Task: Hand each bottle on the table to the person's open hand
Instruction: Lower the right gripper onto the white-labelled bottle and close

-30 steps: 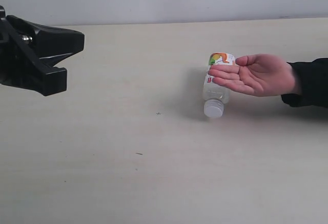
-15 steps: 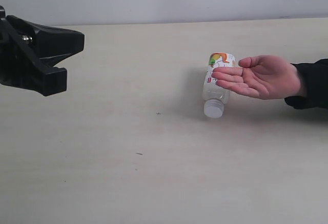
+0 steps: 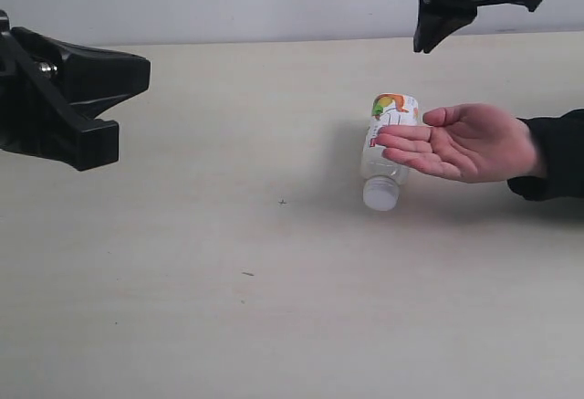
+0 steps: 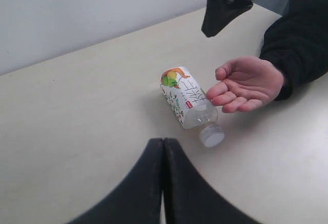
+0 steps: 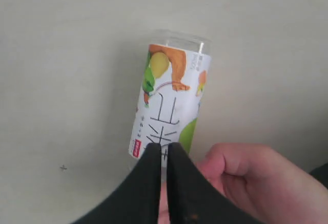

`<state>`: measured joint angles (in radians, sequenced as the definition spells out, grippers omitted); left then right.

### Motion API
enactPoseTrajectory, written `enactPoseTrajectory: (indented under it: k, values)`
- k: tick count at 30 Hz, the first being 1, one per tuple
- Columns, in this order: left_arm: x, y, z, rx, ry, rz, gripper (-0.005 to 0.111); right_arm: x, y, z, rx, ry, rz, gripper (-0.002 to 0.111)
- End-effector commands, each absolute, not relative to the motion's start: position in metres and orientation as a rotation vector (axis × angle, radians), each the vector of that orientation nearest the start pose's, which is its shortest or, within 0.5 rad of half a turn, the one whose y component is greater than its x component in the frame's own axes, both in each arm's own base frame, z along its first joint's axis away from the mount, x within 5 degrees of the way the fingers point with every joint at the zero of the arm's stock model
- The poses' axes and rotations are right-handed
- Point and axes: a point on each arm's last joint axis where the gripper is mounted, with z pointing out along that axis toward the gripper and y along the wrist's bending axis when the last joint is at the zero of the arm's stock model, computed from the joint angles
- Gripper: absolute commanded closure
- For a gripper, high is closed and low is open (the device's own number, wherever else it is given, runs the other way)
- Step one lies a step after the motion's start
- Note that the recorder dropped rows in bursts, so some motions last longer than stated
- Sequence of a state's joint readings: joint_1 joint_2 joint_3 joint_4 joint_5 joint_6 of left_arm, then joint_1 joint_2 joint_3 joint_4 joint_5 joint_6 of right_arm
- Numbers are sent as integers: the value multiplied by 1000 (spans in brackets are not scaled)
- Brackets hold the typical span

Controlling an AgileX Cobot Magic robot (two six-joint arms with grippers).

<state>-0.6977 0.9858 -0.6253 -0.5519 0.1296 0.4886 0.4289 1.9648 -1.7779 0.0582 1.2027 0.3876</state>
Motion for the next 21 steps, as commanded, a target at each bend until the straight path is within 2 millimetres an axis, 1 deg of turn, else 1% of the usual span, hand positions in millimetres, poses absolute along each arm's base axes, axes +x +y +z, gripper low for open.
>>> enactPoseTrajectory:
  k: [1, 4, 6, 7, 9, 12, 13, 16, 18, 21]
  values:
    - [154, -137, 300, 664, 1874, -562, 106, 397, 188, 275, -16, 2895, 239, 89]
    - [154, -137, 300, 664, 1874, -562, 106, 405, 191, 271, -10, 2890, 237, 72]
    - [154, -137, 300, 664, 1874, -562, 106, 407, 192, 264, -11, 2902, 224, 57]
    - [154, -137, 300, 664, 1874, -562, 106, 409, 193, 256, -10, 2919, 214, 43]
    - [154, -137, 300, 664, 1874, -562, 106, 412, 194, 245, 44, 2945, 205, 34]
    - [154, -137, 300, 664, 1874, -562, 106, 416, 195, 230, 105, 2974, 180, 35]
    - [154, -137, 300, 664, 1874, -562, 106, 418, 194, 223, 114, 2981, 147, 35]
    - [154, -137, 300, 664, 1874, -562, 106, 422, 191, 211, 102, 2986, 70, 35]
    - [154, -137, 300, 664, 1874, -562, 106, 423, 192, 204, 106, 3000, 60, 35]
    - [154, -137, 300, 664, 1874, -562, 106, 425, 194, 189, 171, 3030, 54, 35]
